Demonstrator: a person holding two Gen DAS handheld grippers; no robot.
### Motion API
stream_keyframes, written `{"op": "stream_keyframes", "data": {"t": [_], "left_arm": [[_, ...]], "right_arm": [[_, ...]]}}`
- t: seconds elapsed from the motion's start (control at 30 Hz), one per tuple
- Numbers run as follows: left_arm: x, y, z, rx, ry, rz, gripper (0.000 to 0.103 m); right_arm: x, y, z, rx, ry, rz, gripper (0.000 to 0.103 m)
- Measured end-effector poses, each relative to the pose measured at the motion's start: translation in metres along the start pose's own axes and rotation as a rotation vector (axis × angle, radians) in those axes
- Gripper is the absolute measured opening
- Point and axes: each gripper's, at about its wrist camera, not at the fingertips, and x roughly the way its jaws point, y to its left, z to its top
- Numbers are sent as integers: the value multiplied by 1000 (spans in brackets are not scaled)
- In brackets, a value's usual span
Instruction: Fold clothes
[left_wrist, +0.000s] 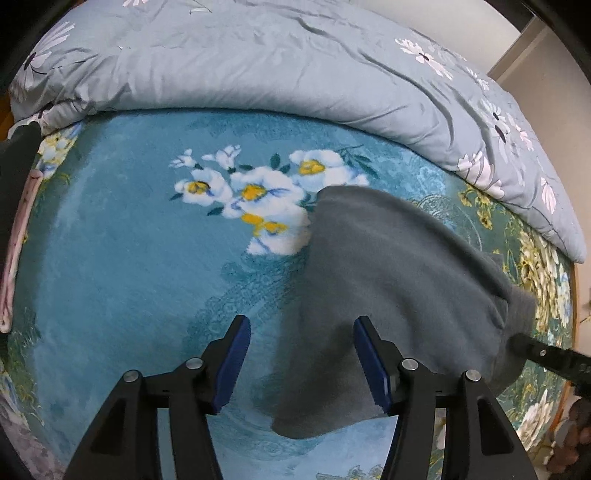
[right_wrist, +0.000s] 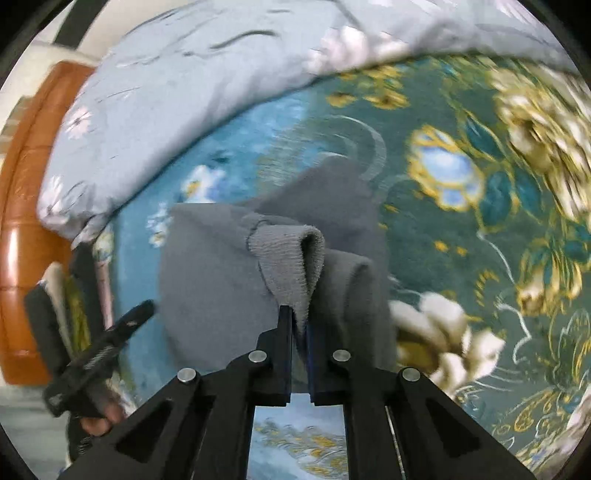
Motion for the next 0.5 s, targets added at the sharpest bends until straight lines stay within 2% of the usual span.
{"op": "stream_keyframes", "data": {"t": [0.03, 0.07, 0.13, 0.2, 0.3, 0.33, 0.37, 0.5], "left_arm": [[2, 1, 0, 0, 7, 2, 62], [2, 1, 0, 3, 9, 6, 62], [3, 2, -1, 11, 12, 18, 62], [5, 4, -2, 8, 17, 15, 62], [5, 7, -2, 3, 24, 12, 62], [5, 8, -2, 2, 25, 15, 62], [5, 10, -2, 2, 26, 18, 62], [6, 14, 0, -10, 34, 25, 62]], "right_arm": [[4, -5, 0, 19, -11, -46, 15], [8, -9, 1, 32, -16, -86, 17], [14, -14, 1, 56, -14, -90, 27], [19, -18, 1, 79, -8, -65, 30], [15, -19, -1, 90, -21, 36, 32], [14, -18, -1, 78, -25, 59, 41], [14, -16, 0, 64, -25, 60, 45], [27, -22, 6, 66, -10, 86, 45]]}}
